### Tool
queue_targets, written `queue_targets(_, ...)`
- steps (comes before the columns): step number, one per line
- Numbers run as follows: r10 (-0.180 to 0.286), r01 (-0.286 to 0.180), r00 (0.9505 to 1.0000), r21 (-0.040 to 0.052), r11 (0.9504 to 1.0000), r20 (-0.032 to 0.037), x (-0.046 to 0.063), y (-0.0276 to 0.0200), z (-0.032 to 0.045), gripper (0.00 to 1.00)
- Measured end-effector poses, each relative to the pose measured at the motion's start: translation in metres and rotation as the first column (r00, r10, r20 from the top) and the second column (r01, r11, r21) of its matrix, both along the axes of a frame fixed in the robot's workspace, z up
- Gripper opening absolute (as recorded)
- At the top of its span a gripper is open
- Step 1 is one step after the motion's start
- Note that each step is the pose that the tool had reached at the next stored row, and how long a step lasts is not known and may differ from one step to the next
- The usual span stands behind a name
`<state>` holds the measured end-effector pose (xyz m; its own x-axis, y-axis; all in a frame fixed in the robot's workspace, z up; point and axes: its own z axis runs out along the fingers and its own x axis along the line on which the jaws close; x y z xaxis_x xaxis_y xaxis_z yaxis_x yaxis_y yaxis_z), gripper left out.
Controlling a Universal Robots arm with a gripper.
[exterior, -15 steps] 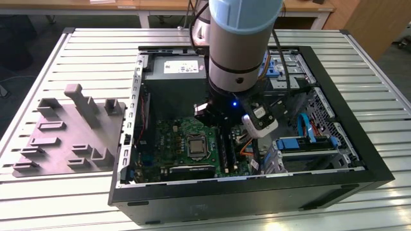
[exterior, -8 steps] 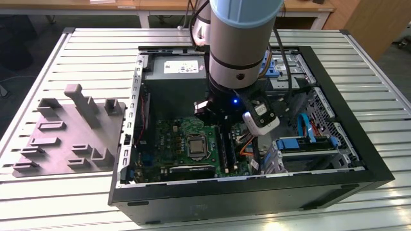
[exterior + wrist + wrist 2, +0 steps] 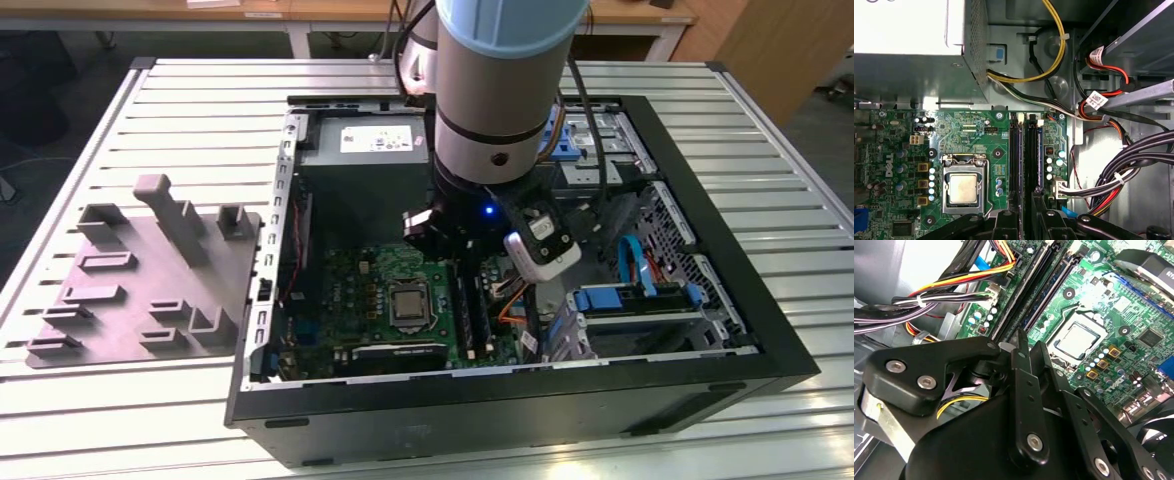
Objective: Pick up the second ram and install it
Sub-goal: 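Press down the second ram until it locks into place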
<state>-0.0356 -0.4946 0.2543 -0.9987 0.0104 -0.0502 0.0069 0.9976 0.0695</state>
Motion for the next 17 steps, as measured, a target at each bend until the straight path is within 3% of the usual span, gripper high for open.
queue_targets(3,0.0,0.0,1.0,-0.0004,1.0,0.0,0.0,0.0,0.0,0.24)
queue_targets(6,0.0,0.0,1.0,-0.0008,1.0,0.0,0.0,0.0,0.0,0.11)
queue_targets(13,0.0,0.0,1.0,-0.0016,1.0,0.0,0.0,0.0,0.0,0.1)
queue_targets(17,0.0,0.0,1.0,0.0001,1.0,0.0,0.0,0.0026,-0.0008,0.1)
